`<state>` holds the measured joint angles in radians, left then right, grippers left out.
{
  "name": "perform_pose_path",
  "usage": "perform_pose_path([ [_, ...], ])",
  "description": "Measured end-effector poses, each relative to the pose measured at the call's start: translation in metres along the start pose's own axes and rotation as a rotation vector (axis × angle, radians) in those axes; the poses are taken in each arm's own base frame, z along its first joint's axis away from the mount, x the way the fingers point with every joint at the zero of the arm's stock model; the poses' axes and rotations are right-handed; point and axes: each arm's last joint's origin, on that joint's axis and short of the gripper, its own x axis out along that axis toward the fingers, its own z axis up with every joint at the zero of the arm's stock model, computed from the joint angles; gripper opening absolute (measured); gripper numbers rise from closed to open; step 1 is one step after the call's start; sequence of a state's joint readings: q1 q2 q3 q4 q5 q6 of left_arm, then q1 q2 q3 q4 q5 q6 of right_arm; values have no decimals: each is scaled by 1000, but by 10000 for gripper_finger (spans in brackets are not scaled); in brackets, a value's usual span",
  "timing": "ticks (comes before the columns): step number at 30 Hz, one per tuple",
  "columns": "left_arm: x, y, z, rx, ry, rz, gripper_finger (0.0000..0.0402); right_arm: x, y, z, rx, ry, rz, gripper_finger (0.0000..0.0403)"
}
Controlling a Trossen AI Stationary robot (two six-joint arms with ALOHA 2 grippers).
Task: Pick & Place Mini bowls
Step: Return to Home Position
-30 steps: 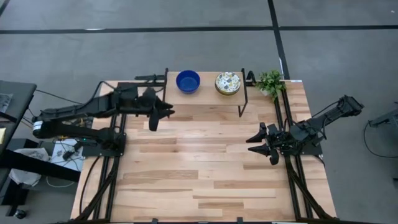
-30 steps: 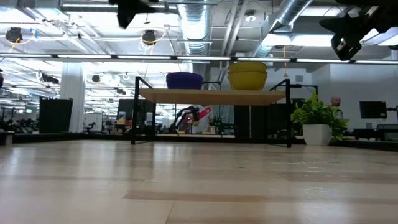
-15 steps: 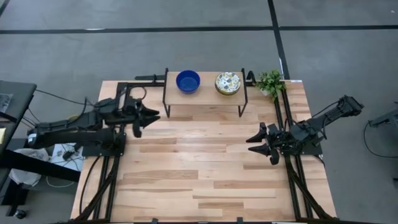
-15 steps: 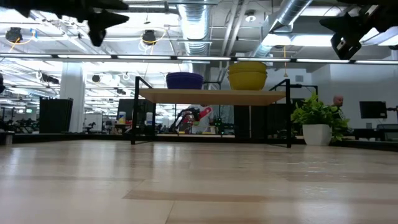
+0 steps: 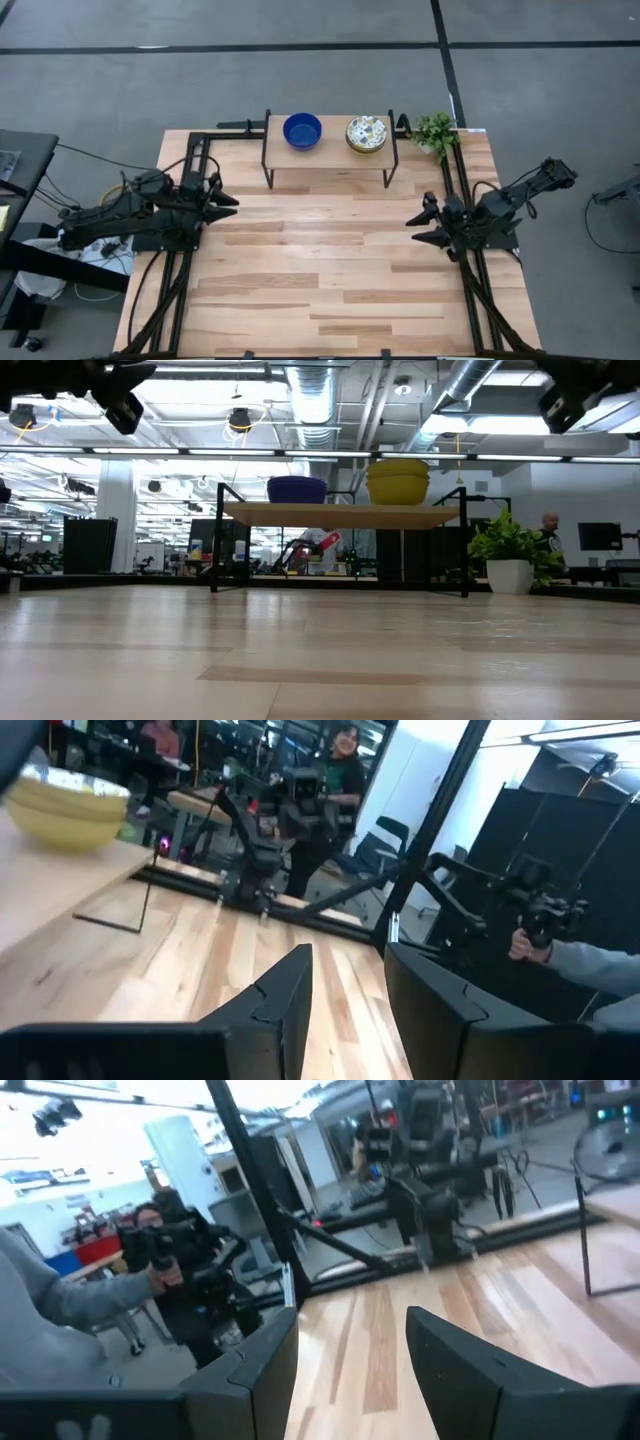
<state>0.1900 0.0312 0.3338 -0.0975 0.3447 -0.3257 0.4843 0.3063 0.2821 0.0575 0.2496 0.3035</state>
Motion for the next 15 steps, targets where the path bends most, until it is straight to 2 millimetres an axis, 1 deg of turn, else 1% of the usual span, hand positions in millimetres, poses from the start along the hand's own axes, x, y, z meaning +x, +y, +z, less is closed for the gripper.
perform_pose_path([
  [3,1,2,-5,-9,14,-3,126,-5,0,3,-1,-22,18,177],
  [9,4,8,-15,7,9,45,126,-10,-2,1,11,2,15,176],
  [15,9,17,-34,25,-46,41,126,-7,-5,-12,13,-4,17,178],
])
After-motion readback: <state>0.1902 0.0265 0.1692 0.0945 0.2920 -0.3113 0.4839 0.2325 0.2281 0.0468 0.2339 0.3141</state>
